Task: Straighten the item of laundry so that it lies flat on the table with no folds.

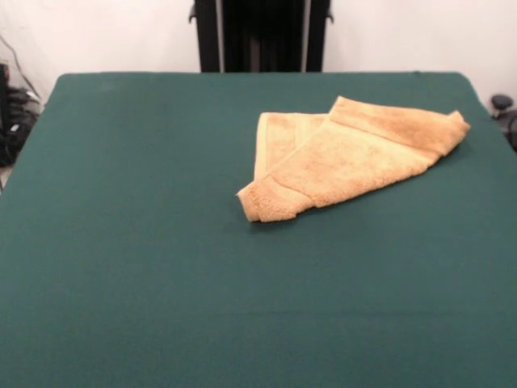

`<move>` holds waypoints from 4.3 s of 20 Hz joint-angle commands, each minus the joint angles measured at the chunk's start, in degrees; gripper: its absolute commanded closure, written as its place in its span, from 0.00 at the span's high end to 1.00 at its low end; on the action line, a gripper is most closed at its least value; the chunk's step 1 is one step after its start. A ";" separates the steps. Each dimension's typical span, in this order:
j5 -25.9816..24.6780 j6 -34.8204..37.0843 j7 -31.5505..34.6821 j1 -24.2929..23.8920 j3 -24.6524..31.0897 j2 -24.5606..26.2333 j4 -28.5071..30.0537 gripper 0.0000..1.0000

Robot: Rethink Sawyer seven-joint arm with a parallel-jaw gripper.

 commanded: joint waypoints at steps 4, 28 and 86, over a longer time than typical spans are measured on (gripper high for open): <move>-5.35 -15.47 -15.62 -15.18 27.73 -8.43 23.37 1.00; -42.85 -33.52 1.41 -36.39 42.70 -2.67 27.76 1.00; -53.73 -37.07 4.73 -28.16 20.42 12.80 19.74 1.00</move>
